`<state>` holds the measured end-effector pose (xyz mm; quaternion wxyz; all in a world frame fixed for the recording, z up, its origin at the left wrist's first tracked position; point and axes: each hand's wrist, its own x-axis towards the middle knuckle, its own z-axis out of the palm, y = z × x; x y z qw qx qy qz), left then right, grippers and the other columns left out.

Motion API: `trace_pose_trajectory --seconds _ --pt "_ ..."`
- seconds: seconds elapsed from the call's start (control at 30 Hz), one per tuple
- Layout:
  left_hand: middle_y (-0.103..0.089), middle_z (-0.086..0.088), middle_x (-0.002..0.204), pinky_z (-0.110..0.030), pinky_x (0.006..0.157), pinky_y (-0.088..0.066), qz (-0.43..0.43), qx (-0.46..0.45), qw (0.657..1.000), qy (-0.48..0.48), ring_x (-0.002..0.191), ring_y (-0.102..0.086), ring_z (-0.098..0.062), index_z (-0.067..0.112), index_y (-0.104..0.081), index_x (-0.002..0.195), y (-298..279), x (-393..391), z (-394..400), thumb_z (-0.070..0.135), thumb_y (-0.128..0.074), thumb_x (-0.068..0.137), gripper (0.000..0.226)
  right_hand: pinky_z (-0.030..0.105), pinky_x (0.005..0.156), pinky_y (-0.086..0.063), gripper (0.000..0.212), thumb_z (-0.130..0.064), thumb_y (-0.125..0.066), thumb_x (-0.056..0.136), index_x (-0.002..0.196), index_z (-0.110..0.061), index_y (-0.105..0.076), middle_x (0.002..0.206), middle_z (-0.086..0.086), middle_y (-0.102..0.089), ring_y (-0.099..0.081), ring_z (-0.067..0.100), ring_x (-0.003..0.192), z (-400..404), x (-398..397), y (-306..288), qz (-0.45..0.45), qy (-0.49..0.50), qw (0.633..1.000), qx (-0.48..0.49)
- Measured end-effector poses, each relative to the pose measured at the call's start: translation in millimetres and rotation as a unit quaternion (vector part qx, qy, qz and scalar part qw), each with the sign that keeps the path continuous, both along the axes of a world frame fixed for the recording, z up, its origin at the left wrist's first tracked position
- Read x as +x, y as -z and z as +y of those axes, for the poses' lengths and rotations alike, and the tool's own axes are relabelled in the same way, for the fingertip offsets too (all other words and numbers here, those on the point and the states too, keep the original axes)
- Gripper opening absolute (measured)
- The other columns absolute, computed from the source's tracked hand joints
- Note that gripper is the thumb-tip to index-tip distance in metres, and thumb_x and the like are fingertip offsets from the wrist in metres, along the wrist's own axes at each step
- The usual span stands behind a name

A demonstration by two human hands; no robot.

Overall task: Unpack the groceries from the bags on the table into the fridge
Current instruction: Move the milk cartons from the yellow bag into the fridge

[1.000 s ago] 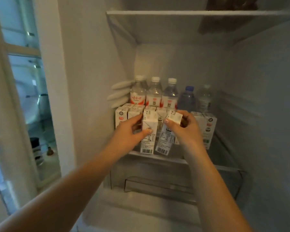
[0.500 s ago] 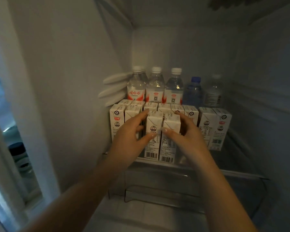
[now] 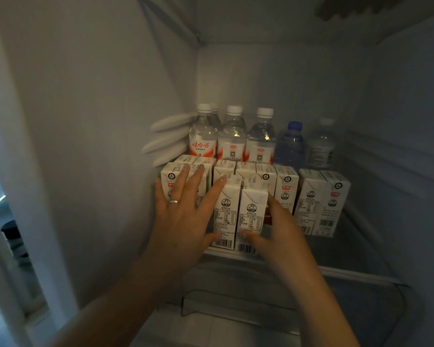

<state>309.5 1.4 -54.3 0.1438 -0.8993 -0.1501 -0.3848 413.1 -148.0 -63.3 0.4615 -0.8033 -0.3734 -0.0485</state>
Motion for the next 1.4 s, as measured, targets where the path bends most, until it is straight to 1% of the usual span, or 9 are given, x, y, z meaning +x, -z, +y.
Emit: trace_pose_trajectory --seconds 0.13,0.23,0.37,0.5,0.87,1.0,1.1,1.23,1.4 --pt "-0.036 -0.017 0.146 -0.067 0.100 -0.010 0.002 -0.014 1.000 -0.005 0.136 -0.024 -0.035 0.024 -0.029 0.142 -0.8 2.4 6.0 0.053 -0.086 0.043 0.119 0.038 0.102 -0.044 0.080 -0.022 -0.078 0.073 0.139 -0.030 -0.036 0.129 -0.005 -0.047 -0.048 0.011 0.120 8.4 -1.5 -0.3 -0.001 0.013 1.000 0.014" --pt "-0.037 -0.017 0.145 -0.066 0.101 -0.013 -0.005 -0.020 1.000 0.001 0.135 -0.025 -0.035 0.022 -0.029 0.142 0.3 3.8 7.4 0.047 -0.088 0.042 0.119 0.029 0.104 -0.039 0.076 -0.018 -0.076 0.076 0.140 -0.026 -0.037 0.129 -0.002 -0.043 -0.046 0.012 0.121 12.3 -3.8 -1.8 -0.001 0.019 0.999 0.025" --pt "-0.039 -0.021 0.143 -0.065 0.100 -0.021 -0.020 -0.022 0.999 0.016 0.134 -0.024 -0.037 0.020 -0.030 0.141 1.4 5.2 12.6 0.044 -0.090 0.040 0.120 0.031 0.104 -0.040 0.073 -0.017 -0.076 0.075 0.138 -0.025 -0.041 0.126 -0.003 -0.044 -0.047 0.012 0.120 19.5 -7.2 0.5 -0.006 0.033 0.998 0.050" --pt "-0.041 -0.022 0.141 -0.063 0.101 -0.022 -0.028 -0.028 0.999 0.024 0.132 -0.023 -0.036 0.018 -0.032 0.139 1.4 6.6 16.2 0.040 -0.091 0.040 0.118 0.020 0.098 -0.037 0.073 -0.019 -0.076 0.076 0.139 -0.025 -0.040 0.127 -0.003 -0.044 -0.046 0.007 0.116 26.8 -4.2 0.8 -0.014 0.038 0.998 0.047" --pt "-0.032 -0.017 0.148 -0.062 0.106 -0.024 -0.025 -0.072 0.996 0.042 0.138 -0.019 -0.034 0.023 -0.021 0.144 3.5 5.2 15.2 0.033 -0.089 0.052 0.114 0.026 0.101 -0.039 0.070 -0.024 -0.075 0.077 0.137 -0.029 -0.040 0.125 -0.005 -0.046 -0.046 0.009 0.118 26.0 -7.5 1.4 -0.032 0.027 0.998 0.046" --pt "-0.034 -0.012 0.148 -0.058 0.109 -0.023 -0.068 -0.076 0.987 0.124 0.138 -0.023 -0.030 0.024 -0.020 0.145 4.3 -3.4 6.0 0.025 -0.082 0.066 0.100 0.024 0.105 -0.031 0.077 -0.023 -0.076 0.076 0.141 -0.027 -0.036 0.130 -0.006 -0.044 -0.039 0.009 0.124 4.9 -20.1 2.0 -0.074 0.050 0.996 0.028" --pt "-0.045 -0.011 0.141 -0.057 0.107 -0.027 -0.079 -0.079 0.970 0.214 0.134 -0.029 -0.028 0.021 -0.032 0.140 13.0 -12.9 -2.9 0.022 -0.080 0.069 0.085 0.019 0.104 -0.025 0.074 -0.018 -0.076 0.075 0.140 -0.021 -0.040 0.136 0.001 -0.045 -0.039 0.013 0.127 -16.4 -31.3 3.6 -0.111 0.094 0.989 -0.004" --pt "-0.053 -0.004 0.133 -0.052 0.106 -0.031 -0.036 -0.107 0.942 0.318 0.128 -0.038 -0.020 0.021 -0.042 0.135 37.5 -30.5 -15.7 0.036 -0.057 0.081 0.058 0.023 0.101 -0.032 0.066 -0.013 -0.080 0.069 0.130 -0.014 -0.052 0.127 0.008 -0.052 -0.047 0.022 0.119 -41.2 -61.1 19.2 -0.174 0.145 0.974 -0.031" --pt "-0.054 0.000 0.131 -0.046 0.109 -0.029 0.045 -0.153 0.906 0.392 0.129 -0.040 -0.016 0.023 -0.043 0.134 81.2 -71.9 -34.9 0.039 -0.047 0.083 0.054 0.037 0.096 -0.042 0.063 -0.019 -0.081 0.065 0.122 -0.010 -0.057 0.121 0.014 -0.056 -0.053 0.032 0.112 -70.8 -125.3 57.9 -0.189 0.222 0.952 -0.089"
